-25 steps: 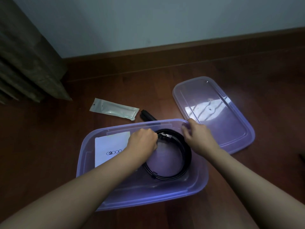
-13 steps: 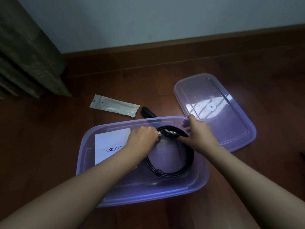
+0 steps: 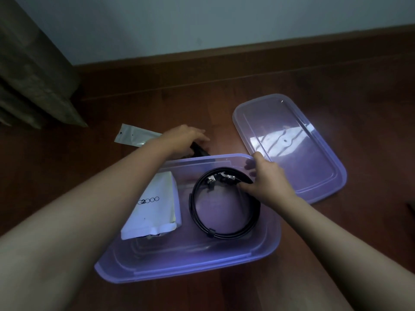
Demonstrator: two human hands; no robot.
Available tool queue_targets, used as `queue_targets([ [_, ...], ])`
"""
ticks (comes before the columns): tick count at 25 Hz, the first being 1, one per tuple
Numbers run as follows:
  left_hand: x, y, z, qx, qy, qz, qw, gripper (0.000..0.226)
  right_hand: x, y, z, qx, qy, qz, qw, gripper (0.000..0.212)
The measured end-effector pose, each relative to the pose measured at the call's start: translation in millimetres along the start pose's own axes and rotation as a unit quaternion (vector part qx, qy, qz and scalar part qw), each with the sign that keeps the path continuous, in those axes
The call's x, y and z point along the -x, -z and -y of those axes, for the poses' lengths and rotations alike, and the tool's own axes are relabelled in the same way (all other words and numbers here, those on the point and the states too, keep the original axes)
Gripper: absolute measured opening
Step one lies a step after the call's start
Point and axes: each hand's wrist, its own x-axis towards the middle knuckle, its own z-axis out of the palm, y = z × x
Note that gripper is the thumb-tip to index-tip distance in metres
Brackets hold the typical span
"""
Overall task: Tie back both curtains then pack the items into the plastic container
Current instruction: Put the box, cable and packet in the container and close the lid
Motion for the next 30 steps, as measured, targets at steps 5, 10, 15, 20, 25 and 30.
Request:
queue_targets([
  [5,-11.5,-10.0,-6.3,-0.123,0.017,-0.031,0.992,0.031,2.4,-0.2,-1.1,-0.01,-0.002,-0.002,1.0,0.049],
  [10,30.9,18.8,-15.9,0.102,0.05,-0.199,0.973,0.039,0.6,-0.5,-2.8,-0.025,-0.001,0.003,1.0,0.054],
  [15,121.8,35.5,-61.9,0.206,0.002,-0.098,0.974,0.033,-0.8,-1.0,-3.5,-0.022,0.008,0.013,1.0,0.054],
  [20,102.5,-14.6,-100.7,-0.017,0.042,0.028,0.999,0.026,0.2,0.5,-1.6,-0.026,0.005,0.008,1.0,0.051],
  [25,82.1,-34.7,-123.9,-0.1,0.038,0.029,0.994,0.024,-0.1,0.5,-0.5,-0.027,0.003,-0.003,1.0,0.049],
  [30,86.0,-34.9,-113.1,-0.043,-0.026,-0.012,0.999,0.036,0.6,0.6,0.5,-0.028,0.004,-0.005,1.0,0.049],
])
